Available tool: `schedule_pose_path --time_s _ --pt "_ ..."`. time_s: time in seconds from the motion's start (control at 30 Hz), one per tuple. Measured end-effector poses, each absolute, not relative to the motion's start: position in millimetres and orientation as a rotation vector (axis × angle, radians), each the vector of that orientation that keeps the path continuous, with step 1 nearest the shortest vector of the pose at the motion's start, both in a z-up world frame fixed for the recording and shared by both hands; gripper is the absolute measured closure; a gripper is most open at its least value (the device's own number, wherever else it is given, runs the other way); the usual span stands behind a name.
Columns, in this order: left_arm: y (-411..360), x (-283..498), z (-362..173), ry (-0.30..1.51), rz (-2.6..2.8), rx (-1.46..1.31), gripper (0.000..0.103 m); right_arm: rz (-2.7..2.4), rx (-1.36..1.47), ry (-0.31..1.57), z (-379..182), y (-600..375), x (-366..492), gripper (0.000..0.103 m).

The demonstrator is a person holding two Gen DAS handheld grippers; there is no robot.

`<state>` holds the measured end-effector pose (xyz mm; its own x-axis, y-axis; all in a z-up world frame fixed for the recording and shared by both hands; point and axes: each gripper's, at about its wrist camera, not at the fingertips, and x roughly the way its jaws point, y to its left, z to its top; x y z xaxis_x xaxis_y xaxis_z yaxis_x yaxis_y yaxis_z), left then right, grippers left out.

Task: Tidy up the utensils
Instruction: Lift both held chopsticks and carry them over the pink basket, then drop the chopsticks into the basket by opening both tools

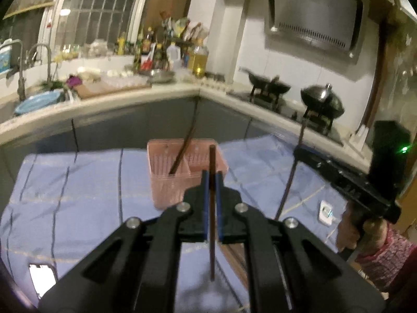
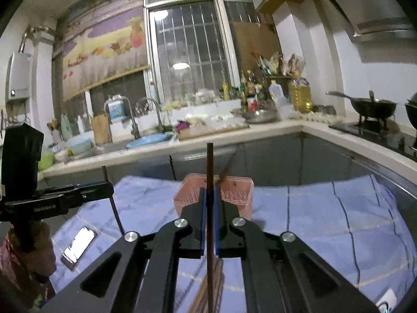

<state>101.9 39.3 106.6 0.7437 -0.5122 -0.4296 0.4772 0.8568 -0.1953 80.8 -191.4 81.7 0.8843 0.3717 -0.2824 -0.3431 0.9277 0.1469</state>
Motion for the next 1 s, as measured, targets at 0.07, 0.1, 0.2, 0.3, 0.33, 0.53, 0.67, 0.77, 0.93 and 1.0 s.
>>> schedule_pose_path --time_s 0.07,0.1,0.2,0.3,0.33,0.53,0.67,0.77,0.93,1.0 --pt "43 106 132 0.446 -0.551 -0.083 0.099 0.395 0.111 0.285 102 -190 92 0.098" --pt "45 110 148 0.417 -0.551 -0.087 0.099 0.406 0.119 0.271 111 -189 97 0.098" --pt "47 123 183 0.346 -0.536 -0.086 0.099 0.431 0.133 0.22 144 -181 123 0.098" --pt "44 146 213 0.284 -0.489 -0.077 0.099 0.427 0.151 0.187 166 -172 155 0.098" --pt "43 158 221 0.274 -0.475 -0.08 0.099 0.425 0.164 0.181 171 -170 167 0.098" --pt "25 215 214 0.272 -0.397 -0.036 0.099 0.408 0.188 0.175 165 -156 224 0.098" --pt "15 248 179 0.364 -0.385 -0.008 0.099 0.397 0.189 0.208 137 -148 251 0.098" --pt "11 263 150 0.439 -0.395 -0.007 0.099 0.396 0.212 0.271 109 -148 264 0.098" --pt "-3 273 109 0.551 -0.358 0.011 0.097 0.392 0.276 0.416 60 -151 275 0.097" --pt "-8 271 97 0.564 -0.33 0.023 0.084 0.397 0.305 0.449 50 -152 274 0.096"
